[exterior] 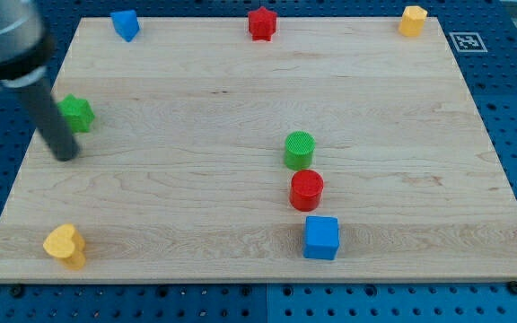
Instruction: Move the green star vertically above the yellow heart
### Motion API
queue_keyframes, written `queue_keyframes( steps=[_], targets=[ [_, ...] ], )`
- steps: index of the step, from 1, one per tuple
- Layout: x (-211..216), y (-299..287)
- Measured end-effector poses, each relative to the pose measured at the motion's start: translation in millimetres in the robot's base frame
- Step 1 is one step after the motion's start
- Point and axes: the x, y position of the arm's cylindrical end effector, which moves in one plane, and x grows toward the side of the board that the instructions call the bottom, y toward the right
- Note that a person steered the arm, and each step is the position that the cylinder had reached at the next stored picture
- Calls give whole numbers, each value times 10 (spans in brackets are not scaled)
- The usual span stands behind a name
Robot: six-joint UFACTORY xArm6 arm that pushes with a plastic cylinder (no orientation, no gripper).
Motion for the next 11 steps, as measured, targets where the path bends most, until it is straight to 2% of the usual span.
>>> queue_keyframes(
  steps=[1, 2, 3, 7, 8, 9, 11],
  targets=[
    [-327, -291],
    [-477, -299],
    [-832, -301],
    [-393, -286],
    [-542, -283],
    [-661, -160],
    [-511, 506]
  ],
)
